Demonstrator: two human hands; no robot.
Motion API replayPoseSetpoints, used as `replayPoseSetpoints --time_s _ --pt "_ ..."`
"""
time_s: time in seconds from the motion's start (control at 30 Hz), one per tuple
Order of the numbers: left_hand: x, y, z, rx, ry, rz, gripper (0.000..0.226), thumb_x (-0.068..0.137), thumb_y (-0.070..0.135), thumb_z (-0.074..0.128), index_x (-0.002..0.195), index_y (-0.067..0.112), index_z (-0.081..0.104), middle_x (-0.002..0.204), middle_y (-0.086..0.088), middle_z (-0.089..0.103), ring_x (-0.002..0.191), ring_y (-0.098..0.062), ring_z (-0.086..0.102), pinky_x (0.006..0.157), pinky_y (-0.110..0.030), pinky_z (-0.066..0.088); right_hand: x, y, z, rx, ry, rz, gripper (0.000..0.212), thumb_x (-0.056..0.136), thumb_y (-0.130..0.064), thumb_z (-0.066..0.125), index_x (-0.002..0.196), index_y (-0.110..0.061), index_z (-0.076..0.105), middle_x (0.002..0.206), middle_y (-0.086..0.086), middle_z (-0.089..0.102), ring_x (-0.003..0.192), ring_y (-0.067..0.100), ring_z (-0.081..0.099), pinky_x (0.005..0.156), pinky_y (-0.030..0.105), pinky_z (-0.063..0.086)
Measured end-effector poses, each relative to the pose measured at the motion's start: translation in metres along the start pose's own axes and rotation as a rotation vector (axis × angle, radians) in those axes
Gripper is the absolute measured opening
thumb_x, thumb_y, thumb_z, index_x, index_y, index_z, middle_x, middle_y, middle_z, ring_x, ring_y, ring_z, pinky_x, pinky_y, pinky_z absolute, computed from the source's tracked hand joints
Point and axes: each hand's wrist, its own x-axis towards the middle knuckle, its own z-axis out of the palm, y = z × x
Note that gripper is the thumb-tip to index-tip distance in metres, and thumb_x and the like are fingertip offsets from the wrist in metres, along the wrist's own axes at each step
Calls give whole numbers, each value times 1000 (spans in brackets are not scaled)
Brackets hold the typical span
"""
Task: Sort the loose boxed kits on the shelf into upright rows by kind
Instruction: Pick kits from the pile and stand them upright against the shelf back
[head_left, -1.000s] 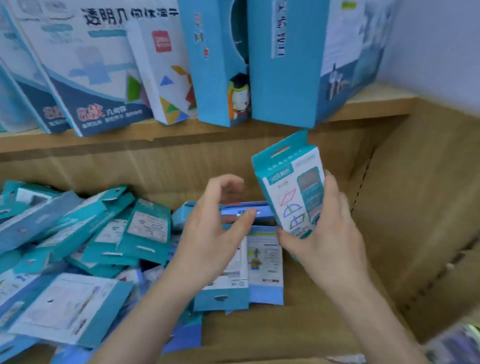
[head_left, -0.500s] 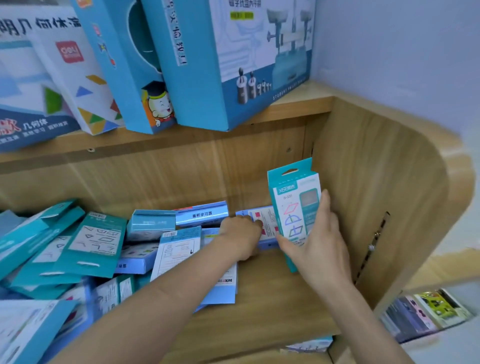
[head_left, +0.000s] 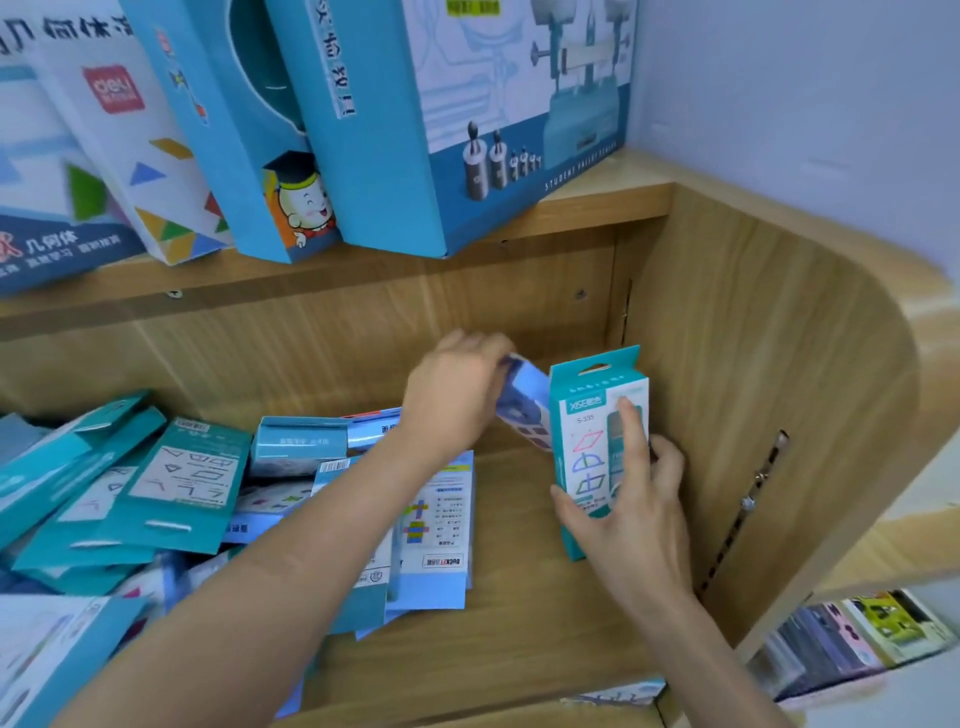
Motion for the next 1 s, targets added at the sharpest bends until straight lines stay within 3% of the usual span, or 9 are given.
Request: replayPoseSetpoints --time_s 0.1,0.23,0.4,0.53,0.67,0.77,0.83,0.93,1.0 --pt "1 -22 -42 -113 197 -3 15 85 17 54 93 13 66 90 -5 66 84 -29 54 74 -32 36 5 -5 1 0 -23 45 110 68 -45 77 143 -46 -4 130 3 31 98 27 54 74 36 50" --pt "-27 -49 -96 -192 290 -119 12 90 13 51 93 4 59 81 -9 57 77 -16 44 67 -27 30 15 -15 8 -36 -35 31 112 67 -49 77 146 -36 0 128 8 39 106 30 49 92 45 40" --pt "-63 -95 -95 -299 76 -661 16 94 15 53 107 16 60 88 -3 62 86 -25 58 72 -32 42 18 -30 22 19 -145 29 114 67 -46 78 148 -36 -2 123 6 37 104 32 53 78 41 47" --pt "-81 -120 -82 -65 -42 -829 30 92 21 53 121 27 58 104 -7 67 99 -32 59 77 -36 46 15 -43 34 55 -219 -14 110 69 -47 76 147 -41 0 119 3 42 105 26 50 75 39 46" --pt "-83 -118 -87 334 44 -643 31 91 21 43 116 27 60 102 -12 61 90 -38 58 65 -41 47 14 -46 38 43 -242 -30 106 71 -44 76 146 -42 2 122 1 42 101 18 44 70 32 41" --pt "-93 -101 -78 338 92 -211 23 84 24 44 94 18 64 89 -11 60 78 -35 56 60 -41 49 12 -45 41 47 -211 -24 105 69 -41 77 146 -42 5 121 1 42 101 20 47 69 32 40" --pt "-102 -87 -67 364 -44 5 25 83 33 44 94 25 66 93 -4 63 85 -31 59 70 -40 49 11 -43 43 38 -193 -21 106 69 -39 78 146 -42 5 121 0 42 104 23 49 69 33 41" --pt "-104 -77 -61 480 -154 24 24 82 37 55 98 28 69 105 0 64 99 -24 59 90 -51 42 9 -41 45 35 -159 -20 108 68 -37 78 147 -39 4 126 0 42 107 23 49 71 36 45" --pt "-95 -62 -63 399 -128 -3 27 83 35 61 107 25 66 114 0 63 104 -23 57 91 -47 41 8 -40 45 49 -135 -5 110 68 -36 79 146 -39 1 129 0 42 111 22 48 73 38 48"
